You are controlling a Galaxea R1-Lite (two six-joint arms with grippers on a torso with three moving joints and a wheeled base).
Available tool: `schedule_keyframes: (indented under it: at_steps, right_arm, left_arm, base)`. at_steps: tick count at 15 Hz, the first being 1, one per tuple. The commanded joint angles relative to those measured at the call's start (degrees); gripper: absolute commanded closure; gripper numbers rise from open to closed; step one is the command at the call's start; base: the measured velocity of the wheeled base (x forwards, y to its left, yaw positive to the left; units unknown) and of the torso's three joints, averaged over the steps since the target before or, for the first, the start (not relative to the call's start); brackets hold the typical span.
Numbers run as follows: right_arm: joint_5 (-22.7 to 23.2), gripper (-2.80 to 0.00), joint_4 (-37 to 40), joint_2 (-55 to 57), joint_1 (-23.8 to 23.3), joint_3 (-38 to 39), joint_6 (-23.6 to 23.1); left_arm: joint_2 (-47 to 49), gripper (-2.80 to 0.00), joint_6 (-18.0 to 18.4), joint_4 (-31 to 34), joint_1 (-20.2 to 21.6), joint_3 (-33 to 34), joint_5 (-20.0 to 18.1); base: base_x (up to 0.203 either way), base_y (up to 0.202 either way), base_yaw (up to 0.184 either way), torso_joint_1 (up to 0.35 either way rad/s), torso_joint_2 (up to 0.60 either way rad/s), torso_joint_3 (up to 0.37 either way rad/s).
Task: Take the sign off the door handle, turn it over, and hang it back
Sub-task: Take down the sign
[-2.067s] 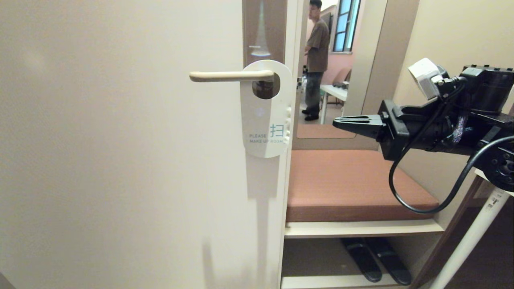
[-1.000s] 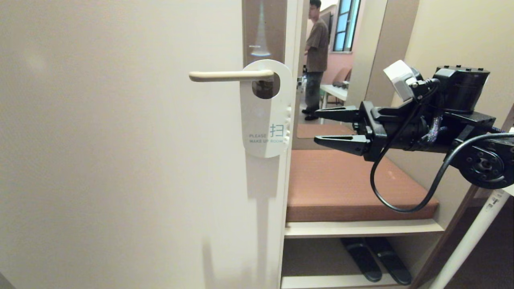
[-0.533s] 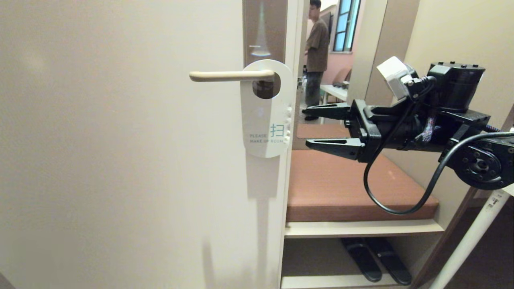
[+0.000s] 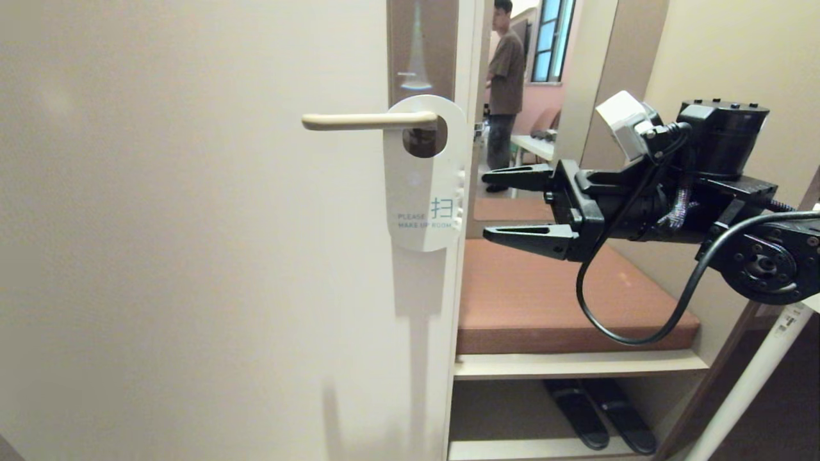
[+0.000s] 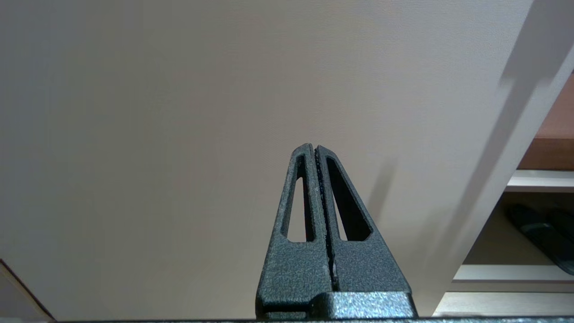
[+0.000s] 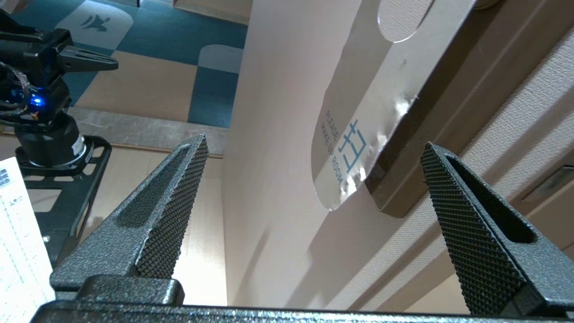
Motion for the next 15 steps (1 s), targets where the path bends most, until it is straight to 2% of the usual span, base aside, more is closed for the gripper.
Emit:
schedule_keyframes:
  at_steps: [1,15]
  right_arm:
    - [0.36,-2.80,-0.27,0.25,0.24,-0.01,-0.09]
    - [0.33,-2.80,-0.29,4.01,1.93,-4.61,-0.09]
  left_arm:
    - [0.00,0.00,-0.04,-0.01,0.02,0.00,0.01]
    - [0.00,0.00,-0.04,-0.01,0.02,0.00,0.01]
  base:
    - [0.000,0.000,0.000,0.000,0.00,0.000]
    - [0.000,0.000,0.000,0.000,0.00,0.000]
